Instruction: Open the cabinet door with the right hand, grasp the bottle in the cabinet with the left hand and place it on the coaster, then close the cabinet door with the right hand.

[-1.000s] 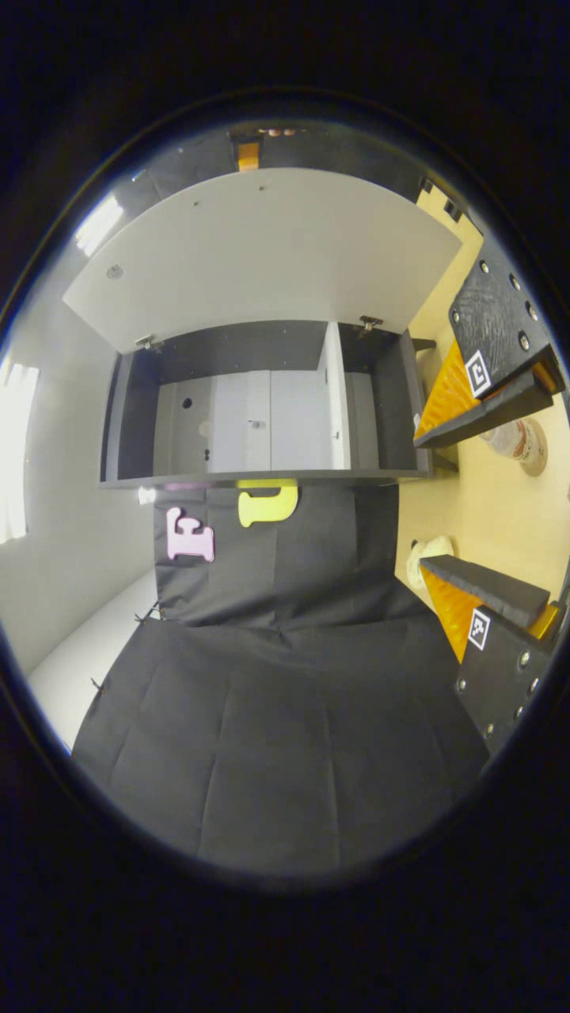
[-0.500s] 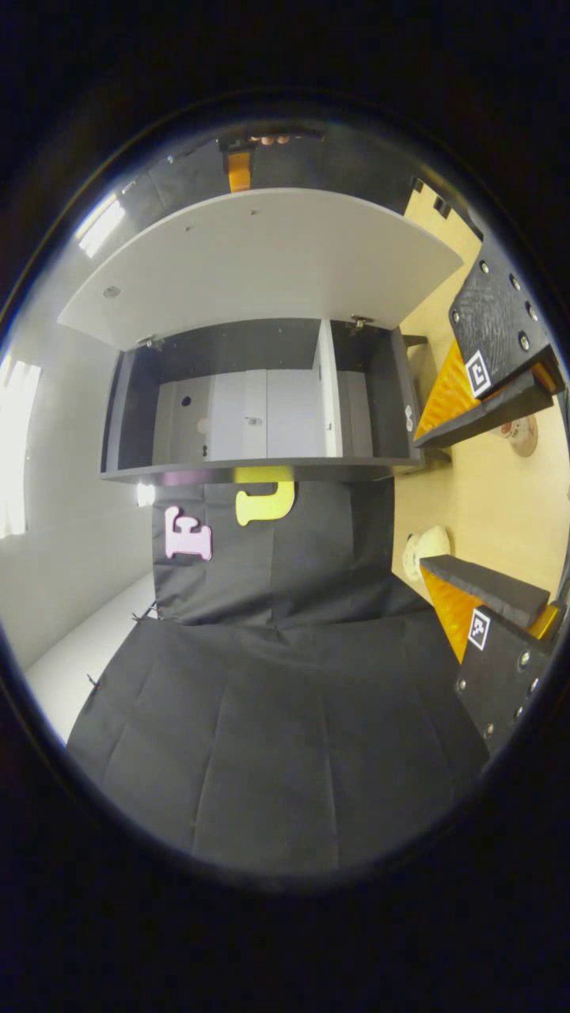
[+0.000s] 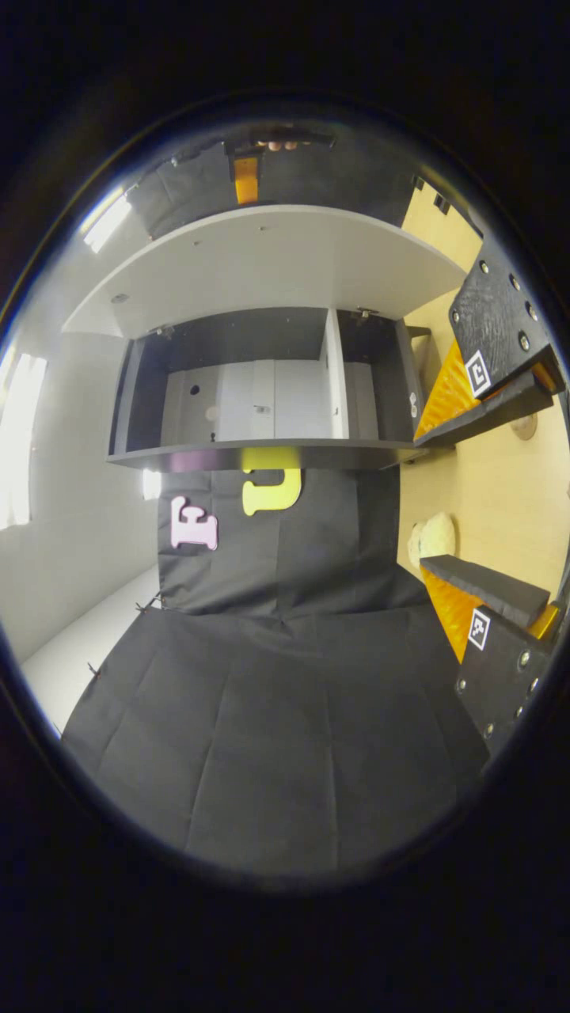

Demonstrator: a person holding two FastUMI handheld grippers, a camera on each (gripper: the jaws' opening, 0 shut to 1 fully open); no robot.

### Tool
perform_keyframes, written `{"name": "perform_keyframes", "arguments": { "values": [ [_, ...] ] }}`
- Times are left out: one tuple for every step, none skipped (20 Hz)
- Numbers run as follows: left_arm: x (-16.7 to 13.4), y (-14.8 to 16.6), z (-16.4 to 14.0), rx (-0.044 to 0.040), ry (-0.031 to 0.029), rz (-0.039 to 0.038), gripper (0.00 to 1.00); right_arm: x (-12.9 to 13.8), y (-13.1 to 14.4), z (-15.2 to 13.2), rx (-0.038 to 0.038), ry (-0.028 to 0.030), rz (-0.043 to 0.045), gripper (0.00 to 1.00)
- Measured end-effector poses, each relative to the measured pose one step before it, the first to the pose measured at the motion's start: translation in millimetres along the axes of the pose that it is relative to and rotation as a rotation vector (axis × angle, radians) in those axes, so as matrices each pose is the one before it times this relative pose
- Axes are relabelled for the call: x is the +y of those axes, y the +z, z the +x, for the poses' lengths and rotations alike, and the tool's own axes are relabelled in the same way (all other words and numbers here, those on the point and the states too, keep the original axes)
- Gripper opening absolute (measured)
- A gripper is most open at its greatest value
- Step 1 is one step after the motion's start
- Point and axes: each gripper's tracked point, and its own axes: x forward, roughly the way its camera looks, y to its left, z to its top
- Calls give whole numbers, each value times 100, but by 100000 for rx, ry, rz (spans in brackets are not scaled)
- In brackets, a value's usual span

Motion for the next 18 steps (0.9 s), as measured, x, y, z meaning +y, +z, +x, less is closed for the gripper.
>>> {"name": "perform_keyframes", "arguments": {
  "values": [
    [172, -122, 28, 206, 167, -76, 81, 583, 17, 79, -89, 1038, -95, 92],
    [265, -107, -63, 115, 288, -195, 81, 605, -47, 149, -26, 1064, -149, 92],
    [296, -46, 44, 125, 302, -201, 81, 523, -10, 175, 19, 1033, -26, 92],
    [158, -114, -61, 137, 361, -152, 81, 539, -78, 193, 20, 932, 85, 92],
    [289, -14, -6, 34, 427, -40, 81, 530, -17, 151, 108, 886, 115, 92],
    [283, 39, 14, -22, 432, 69, 81, 485, 21, 239, -189, 641, -51, 92],
    [306, 54, -1, -137, 524, 88, 81, 398, 76, 201, -321, 399, -103, 92],
    [492, -25, -75, -68, 678, -97, 81, 432, 11, 260, -280, 524, -102, 92],
    [422, 102, -14, -58, 582, -269, 81, 461, 69, 265, -125, 497, 192, 92],
    [344, -82, 54, 40, 690, -272, 81, 382, -149, 249, -49, 636, 353, 93],
    [362, -42, -71, 135, 718, -17, 81, 456, -26, 260, -78, 865, 392, 93],
    [498, -77, -196, 252, 825, 65, 81, 507, -98, 290, 40, 787, 422, 93],
    [474, -48, -2, 231, 551, 60, 77, 500, 20, 172, -68, 770, 379, 92],
    [244, -143, -151, 150, 627, 124, 77, 524, -33, 303, -21, 846, 138, 93],
    [362, -45, -49, 120, 562, 191, 81, 613, 22, 200, -117, 1046, 115, 93],
    [412, -23, -180, 142, 580, 242, 81, 584, -28, 224, 3, 1253, 48, 93],
    [238, -10, -3, 111, 592, 161, 77, 622, -103, 186, 36, 1425, -72, 93],
    [346, -61, -40, 91, 462, -82, 81, 476, -179, 371, 149, 1006, -292, 93]
  ]
}}
